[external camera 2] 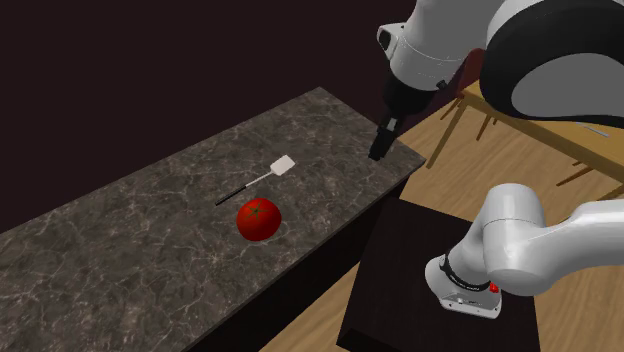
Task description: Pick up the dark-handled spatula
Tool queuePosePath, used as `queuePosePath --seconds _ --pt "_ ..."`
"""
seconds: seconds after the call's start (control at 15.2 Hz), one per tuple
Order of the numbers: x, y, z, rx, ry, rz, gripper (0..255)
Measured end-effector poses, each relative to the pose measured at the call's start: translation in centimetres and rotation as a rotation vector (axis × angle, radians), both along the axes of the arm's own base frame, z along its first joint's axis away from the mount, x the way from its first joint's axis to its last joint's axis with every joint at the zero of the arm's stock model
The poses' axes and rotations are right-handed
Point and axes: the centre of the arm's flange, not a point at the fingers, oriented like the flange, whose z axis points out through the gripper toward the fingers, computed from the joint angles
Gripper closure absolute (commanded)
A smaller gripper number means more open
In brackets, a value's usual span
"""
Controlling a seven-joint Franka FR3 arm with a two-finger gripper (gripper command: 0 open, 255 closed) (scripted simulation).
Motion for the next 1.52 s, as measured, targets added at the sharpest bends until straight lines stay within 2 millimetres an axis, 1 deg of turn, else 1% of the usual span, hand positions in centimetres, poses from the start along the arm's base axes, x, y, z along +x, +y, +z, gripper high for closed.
queuePosePath --seconds 0.07,0.13,0.2,0.33,0.4,0.46,0.59,0.99,1.12,1.19,1.25,1.32,1.52 --pt "0.0 0.0 0.0 0.000 0.000 0.000 0" --pt "0.4 -0.3 -0.3 0.001 0.002 0.014 0" --pt "1.0 -0.7 -0.7 0.002 0.005 0.037 0" --pt "2.8 -1.8 -2.2 0.005 0.012 0.094 0" --pt "4.1 -2.6 -2.7 0.006 0.014 0.125 0" --pt "5.0 -2.9 -3.3 0.007 0.018 0.157 0" --pt "7.0 -4.2 -4.7 0.010 0.025 0.219 0" --pt "13.6 -6.2 -9.1 0.019 0.046 0.412 0" --pt "15.8 -6.3 -10.4 0.021 0.052 0.476 0" --pt "16.7 -6.8 -11.3 0.023 0.056 0.507 0" --pt "17.8 -6.7 -12.2 0.024 0.059 0.540 0" --pt "19.2 -7.0 -12.9 0.025 0.062 0.571 0" --pt "22.6 -6.8 -15.0 0.028 0.073 0.668 0"
